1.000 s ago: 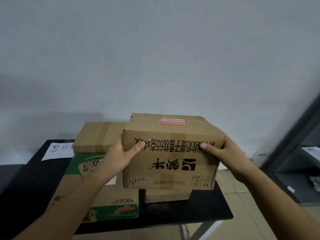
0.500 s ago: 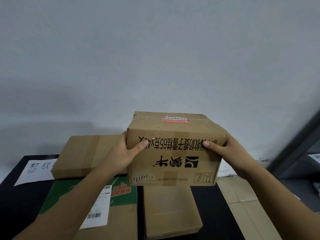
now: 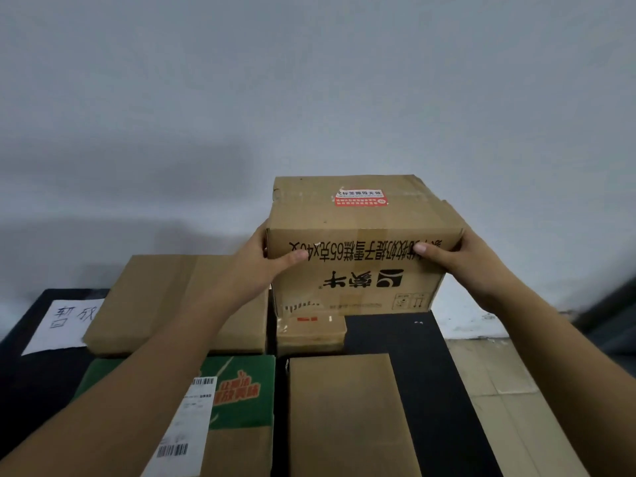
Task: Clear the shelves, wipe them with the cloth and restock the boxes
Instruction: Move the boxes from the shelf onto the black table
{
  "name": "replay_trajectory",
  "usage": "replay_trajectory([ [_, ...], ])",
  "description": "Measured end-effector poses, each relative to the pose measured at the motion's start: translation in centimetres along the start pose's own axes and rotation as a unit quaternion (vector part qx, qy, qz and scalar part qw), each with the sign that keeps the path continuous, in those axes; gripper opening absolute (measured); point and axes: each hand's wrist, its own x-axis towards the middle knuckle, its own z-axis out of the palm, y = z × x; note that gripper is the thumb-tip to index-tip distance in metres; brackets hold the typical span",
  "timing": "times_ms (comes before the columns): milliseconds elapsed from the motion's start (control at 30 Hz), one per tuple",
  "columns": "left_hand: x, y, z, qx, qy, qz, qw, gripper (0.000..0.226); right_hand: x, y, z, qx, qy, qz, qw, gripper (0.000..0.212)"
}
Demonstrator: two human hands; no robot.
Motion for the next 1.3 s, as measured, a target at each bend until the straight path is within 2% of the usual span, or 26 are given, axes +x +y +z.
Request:
replay_trajectory([
  [167, 2.8, -2.7, 0.8, 0.008, 0.003, -0.025, 1.000, 0.079, 3.6, 4.3, 0.8, 0.015, -0.021, 0.005, 1.000, 0.070],
  [367, 4.6, -6.6, 1.2, 0.005, 0.016, -0.067, 0.998, 0.093, 6.1, 8.5, 2.3, 0.023, -0.051, 0.016, 0.998, 0.080],
  [533, 4.9, -9.0, 1.3, 0.010, 0.020, -0.102, 0.995, 0.093, 6.7, 10.3, 3.7, 0.030, -0.059, 0.028, 0.997, 0.089],
  [633, 4.7, -9.8, 1.7, 0.013, 0.019, -0.124, 0.992, 0.089, 6.6, 11.2, 3.8, 0.033, -0.066, 0.032, 0.997, 0.084],
  [733, 4.3, -10.0, 2.1, 0.012, 0.020, -0.129, 0.991, 0.079, 5.8, 11.5, 3.8, 0.030, -0.062, 0.027, 0.997, 0.078],
  [933, 1.7, -9.9, 3.5, 0.007, 0.035, -0.130, 0.991, 0.066, 2.8, 11.9, 3.2, 0.029, -0.049, 0.039, 0.998, 0.082],
  [1067, -0.9, -9.8, 4.3, -0.005, 0.025, -0.134, 0.991, 0.075, 0.1, 11.9, 2.9, 0.044, -0.043, 0.055, 0.997, 0.084],
  [1167, -3.0, -10.0, 4.9, -0.011, 0.021, -0.119, 0.993, 0.070, -1.9, 12.0, 2.8, 0.052, -0.039, 0.062, 0.996, 0.089],
  [1300, -6.2, -10.8, 5.3, -0.038, 0.012, -0.108, 0.993, 0.090, -5.0, 12.0, 2.8, 0.056, -0.035, 0.066, 0.996, 0.088],
])
